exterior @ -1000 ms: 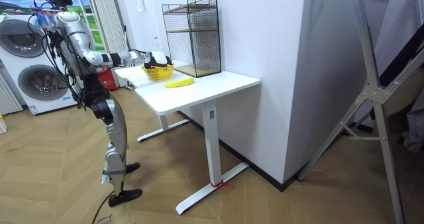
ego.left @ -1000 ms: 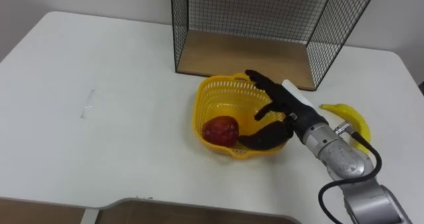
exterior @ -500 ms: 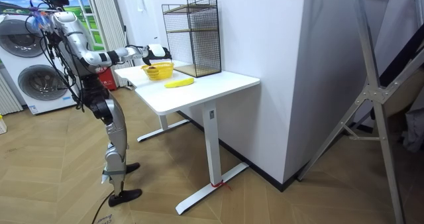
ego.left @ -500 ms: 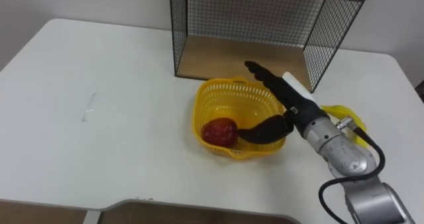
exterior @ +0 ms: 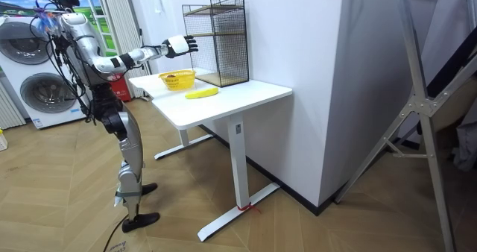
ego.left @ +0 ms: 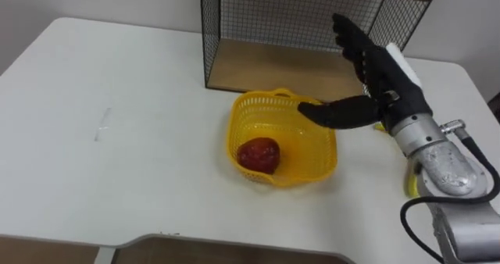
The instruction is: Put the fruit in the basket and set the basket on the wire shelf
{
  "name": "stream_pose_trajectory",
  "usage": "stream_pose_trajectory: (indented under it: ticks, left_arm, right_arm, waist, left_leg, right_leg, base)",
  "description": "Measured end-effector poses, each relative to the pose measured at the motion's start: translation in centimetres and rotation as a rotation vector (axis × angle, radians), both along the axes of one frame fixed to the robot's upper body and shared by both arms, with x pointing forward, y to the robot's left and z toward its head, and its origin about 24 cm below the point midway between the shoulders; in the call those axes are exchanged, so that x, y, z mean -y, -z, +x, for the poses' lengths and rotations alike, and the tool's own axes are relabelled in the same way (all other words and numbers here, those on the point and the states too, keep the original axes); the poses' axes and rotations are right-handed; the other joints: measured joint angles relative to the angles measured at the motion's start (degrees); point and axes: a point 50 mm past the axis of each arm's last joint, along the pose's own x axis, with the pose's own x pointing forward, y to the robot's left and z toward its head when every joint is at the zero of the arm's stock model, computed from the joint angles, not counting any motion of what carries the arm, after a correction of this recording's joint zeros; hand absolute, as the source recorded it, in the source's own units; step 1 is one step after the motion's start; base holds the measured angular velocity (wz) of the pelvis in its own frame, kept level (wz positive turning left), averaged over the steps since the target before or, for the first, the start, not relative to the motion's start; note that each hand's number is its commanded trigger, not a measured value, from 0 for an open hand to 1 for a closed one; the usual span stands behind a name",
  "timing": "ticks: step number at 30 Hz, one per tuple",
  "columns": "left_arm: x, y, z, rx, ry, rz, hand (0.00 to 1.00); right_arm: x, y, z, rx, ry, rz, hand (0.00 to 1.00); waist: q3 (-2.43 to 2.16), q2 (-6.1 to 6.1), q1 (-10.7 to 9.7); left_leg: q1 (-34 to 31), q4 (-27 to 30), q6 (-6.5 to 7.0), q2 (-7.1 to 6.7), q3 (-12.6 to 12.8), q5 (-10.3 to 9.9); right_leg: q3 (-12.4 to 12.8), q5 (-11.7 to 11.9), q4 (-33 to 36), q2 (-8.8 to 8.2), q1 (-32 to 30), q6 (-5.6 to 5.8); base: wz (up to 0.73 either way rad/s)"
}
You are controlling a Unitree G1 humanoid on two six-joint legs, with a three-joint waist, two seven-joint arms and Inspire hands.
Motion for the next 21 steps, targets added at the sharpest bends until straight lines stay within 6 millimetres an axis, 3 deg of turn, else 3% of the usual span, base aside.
stream_pose_trajectory:
  ticks: [6,8,10,15,21]
  left_arm:
    - [-0.1,0.0,-1.0,-0.015,-0.012,0.002,0.0]
    - [-0.4,0.0,-1.4,-0.017,-0.033,0.014,0.0]
    - [-0.5,-0.1,-1.5,-0.015,-0.047,0.022,0.0]
    - [-0.6,-0.1,-2.0,-0.024,-0.056,0.023,0.0]
    - [-0.6,0.0,-2.1,-0.033,-0.057,0.025,0.0]
  right_arm:
    - [1.6,-1.2,0.0,0.079,0.127,0.046,0.0]
    - [2.3,-1.5,-0.1,0.099,0.167,0.041,0.0]
    - [2.9,-1.7,-0.1,0.118,0.217,0.016,0.0]
    - [4.7,-1.9,-0.3,0.146,0.343,-0.005,0.0]
    - [6.5,0.3,-0.3,0.076,0.471,-0.045,0.0]
  waist:
    - [-0.25,0.07,-1.27]
    - [-0.71,0.29,-2.14]
    - [-0.82,0.42,-2.61]
    - [-0.54,0.14,-3.91]
    - [0.03,-0.09,-4.87]
  left_leg:
    - [0.01,-0.14,0.0,0.0,0.02,0.0]
    - [0.2,-0.32,0.0,-0.02,0.0,0.01]
    - [0.46,-0.46,-0.01,-0.02,0.0,0.03]
    - [1.8,-1.07,0.0,-0.01,0.22,0.18]
    - [1.62,-1.09,-0.02,0.13,0.54,0.14]
  right_leg:
    - [0.07,0.0,-0.05,0.0,-0.1,0.0]
    - [0.03,0.0,-0.08,0.01,0.09,0.0]
    - [0.05,0.0,-0.12,0.02,0.33,0.0]
    - [0.07,0.0,-0.23,-0.01,1.21,0.0]
    - [0.1,0.02,-0.05,-0.01,1.0,-0.04]
  base:
    - [0.0]
    - [0.0]
    - [0.0]
    - [-0.02]
    - [-0.02]
